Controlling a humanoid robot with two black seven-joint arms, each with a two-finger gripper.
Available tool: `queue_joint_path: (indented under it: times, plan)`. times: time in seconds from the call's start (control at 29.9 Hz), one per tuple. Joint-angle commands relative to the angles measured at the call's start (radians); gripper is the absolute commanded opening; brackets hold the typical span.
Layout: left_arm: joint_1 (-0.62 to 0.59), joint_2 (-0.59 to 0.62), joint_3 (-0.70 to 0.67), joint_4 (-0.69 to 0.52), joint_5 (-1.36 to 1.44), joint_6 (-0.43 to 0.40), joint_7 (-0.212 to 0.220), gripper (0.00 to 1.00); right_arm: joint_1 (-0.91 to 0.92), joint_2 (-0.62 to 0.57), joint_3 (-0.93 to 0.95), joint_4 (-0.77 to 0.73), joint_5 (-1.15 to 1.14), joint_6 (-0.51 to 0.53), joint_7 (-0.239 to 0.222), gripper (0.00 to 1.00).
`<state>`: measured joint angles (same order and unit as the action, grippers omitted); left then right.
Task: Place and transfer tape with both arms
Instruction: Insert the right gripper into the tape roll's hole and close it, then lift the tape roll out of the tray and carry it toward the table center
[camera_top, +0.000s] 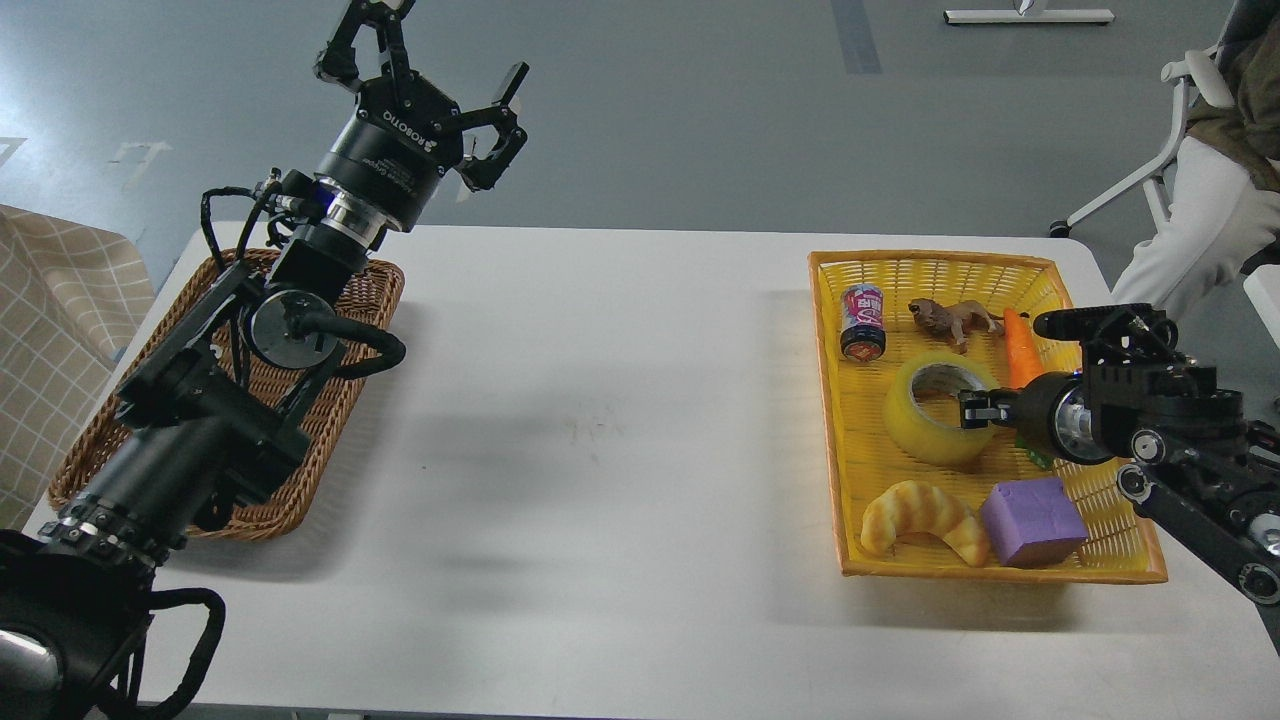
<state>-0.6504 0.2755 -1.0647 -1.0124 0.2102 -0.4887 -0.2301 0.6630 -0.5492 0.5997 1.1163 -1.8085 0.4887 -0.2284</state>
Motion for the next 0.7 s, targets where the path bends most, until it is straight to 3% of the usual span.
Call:
queue_joint_path:
  times: [0.0, 0.1, 0.2, 0.67]
  plan:
    - [0.002, -0.001, 0.0, 0.001, 0.0, 0.0, 0.0, 0.98, 0.0, 0.0, -0.001, -0.003, 0.002, 0.0, -0.002, 0.23]
    - [0.002, -0.001, -0.001, 0.003, 0.0, 0.0, 0.0, 0.98, 0.0, -0.003, -0.001, -0.001, 0.002, 0.0, -0.003, 0.15]
    - [0.0, -0.001, 0.0, 0.003, 0.0, 0.0, 0.0, 0.98, 0.003, -0.006, 0.0, 0.005, 0.005, 0.0, -0.005, 0.01]
    - [0.002, -0.004, 0.0, 0.006, 0.0, 0.0, 0.0, 0.98, 0.052, -0.09, 0.002, 0.161, 0.011, 0.0, -0.006, 0.0]
